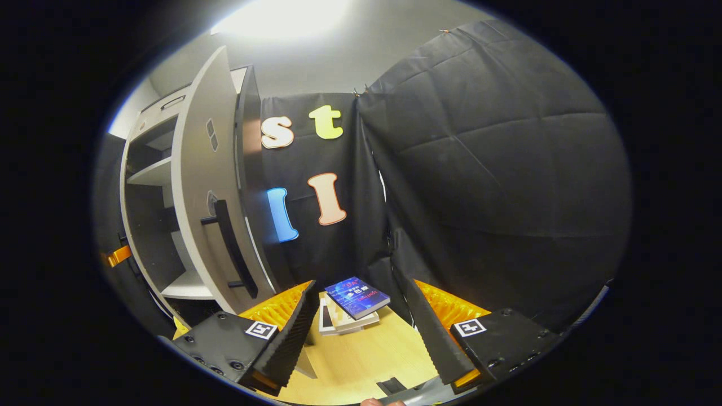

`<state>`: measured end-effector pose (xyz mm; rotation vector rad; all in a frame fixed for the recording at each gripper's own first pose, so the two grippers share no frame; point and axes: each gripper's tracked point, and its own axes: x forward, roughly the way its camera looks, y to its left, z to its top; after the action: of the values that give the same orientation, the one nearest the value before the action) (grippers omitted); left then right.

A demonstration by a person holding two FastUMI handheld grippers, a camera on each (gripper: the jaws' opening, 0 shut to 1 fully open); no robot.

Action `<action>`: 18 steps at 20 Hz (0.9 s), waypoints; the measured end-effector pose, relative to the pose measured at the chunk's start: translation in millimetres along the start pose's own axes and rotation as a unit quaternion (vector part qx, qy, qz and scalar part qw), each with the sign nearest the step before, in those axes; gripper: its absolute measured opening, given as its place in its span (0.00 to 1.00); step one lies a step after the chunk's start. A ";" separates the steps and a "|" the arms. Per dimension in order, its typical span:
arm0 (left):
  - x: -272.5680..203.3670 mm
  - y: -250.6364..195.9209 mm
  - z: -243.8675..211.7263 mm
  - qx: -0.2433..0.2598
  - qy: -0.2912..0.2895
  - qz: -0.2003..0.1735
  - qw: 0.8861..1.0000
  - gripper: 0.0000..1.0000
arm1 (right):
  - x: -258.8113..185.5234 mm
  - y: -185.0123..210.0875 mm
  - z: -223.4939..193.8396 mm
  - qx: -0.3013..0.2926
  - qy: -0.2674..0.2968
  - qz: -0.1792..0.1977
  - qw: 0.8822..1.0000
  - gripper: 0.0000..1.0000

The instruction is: Open the right door of the double-door shoe cabinet with the right hand, and open the left door with the left hand.

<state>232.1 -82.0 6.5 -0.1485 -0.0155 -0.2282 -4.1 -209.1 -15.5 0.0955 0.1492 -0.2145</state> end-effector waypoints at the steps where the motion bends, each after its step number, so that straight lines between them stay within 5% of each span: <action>1: -0.6 -0.3 0.1 -0.001 0.000 0.000 1.000 0.04 | -3.6 1.2 -0.4 0.001 -0.001 0.000 1.000 0.98; 18: -8.7 20.9 2.3 0.019 -0.004 0.030 0.999 0.02 | -14.6 57.4 -14.6 -0.022 0.001 0.042 0.999 0.92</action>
<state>228.4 -59.7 5.5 -0.1117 -0.0223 -0.1672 -7.6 -148.7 -23.1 0.0583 0.1515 -0.1278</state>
